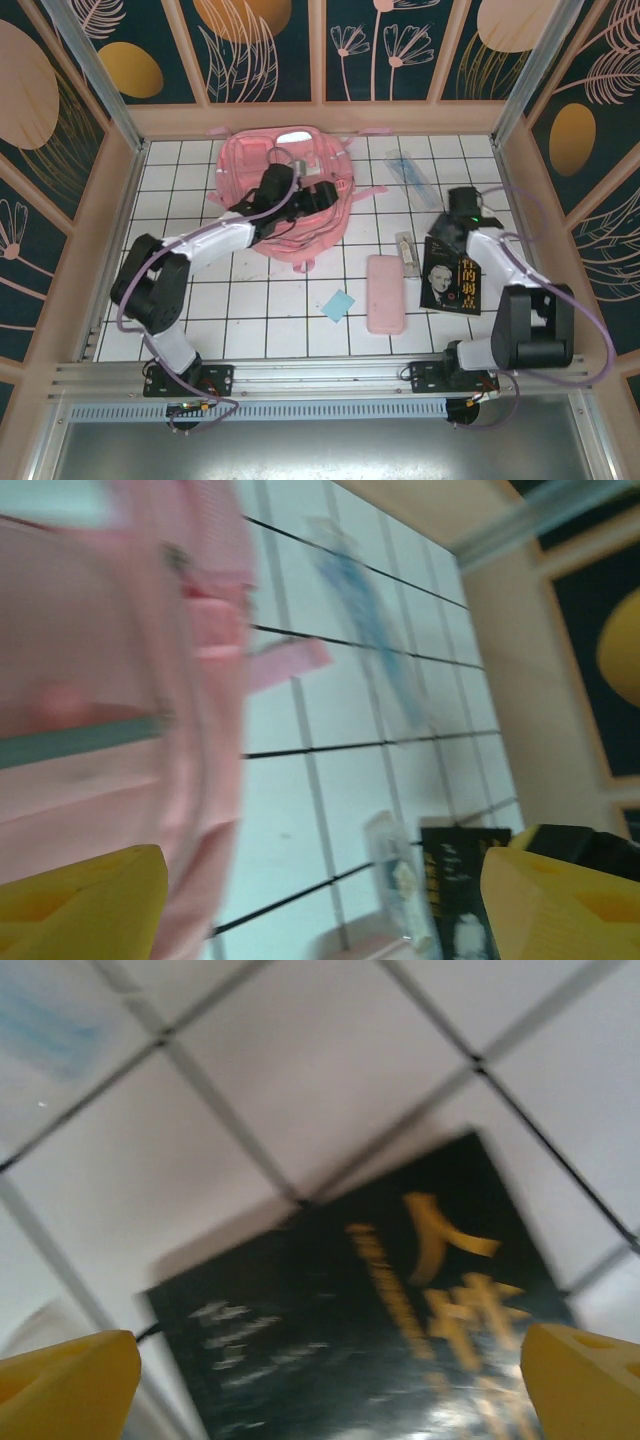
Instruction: Pack the student bag
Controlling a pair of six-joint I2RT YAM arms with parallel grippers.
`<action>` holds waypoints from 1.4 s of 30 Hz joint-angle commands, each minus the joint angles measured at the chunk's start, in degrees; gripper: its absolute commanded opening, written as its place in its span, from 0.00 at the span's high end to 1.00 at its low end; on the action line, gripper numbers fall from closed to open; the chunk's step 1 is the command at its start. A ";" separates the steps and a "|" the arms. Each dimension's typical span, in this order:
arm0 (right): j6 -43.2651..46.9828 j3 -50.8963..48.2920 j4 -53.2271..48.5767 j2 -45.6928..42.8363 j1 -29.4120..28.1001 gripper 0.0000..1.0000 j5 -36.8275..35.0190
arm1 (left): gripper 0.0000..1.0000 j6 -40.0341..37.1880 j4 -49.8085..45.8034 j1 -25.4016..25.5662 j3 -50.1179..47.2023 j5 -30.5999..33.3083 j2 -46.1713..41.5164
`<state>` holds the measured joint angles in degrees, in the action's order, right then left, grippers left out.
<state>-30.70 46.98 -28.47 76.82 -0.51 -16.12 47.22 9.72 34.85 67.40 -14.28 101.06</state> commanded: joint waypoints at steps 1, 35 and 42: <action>-6.06 -5.74 2.47 -5.86 6.09 0.01 5.51 | 0.18 1.25 2.92 2.81 3.36 -5.68 4.22; 4.42 -9.48 5.05 0.91 3.14 0.12 21.28 | 0.22 2.46 4.08 6.15 5.99 -15.16 8.81; 4.07 -7.79 1.35 -3.58 0.94 0.19 25.51 | 0.22 2.43 3.36 6.17 6.24 -14.71 9.32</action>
<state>-27.05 37.45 -24.18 76.16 0.73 6.28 49.17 12.67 40.84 72.01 -28.21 109.38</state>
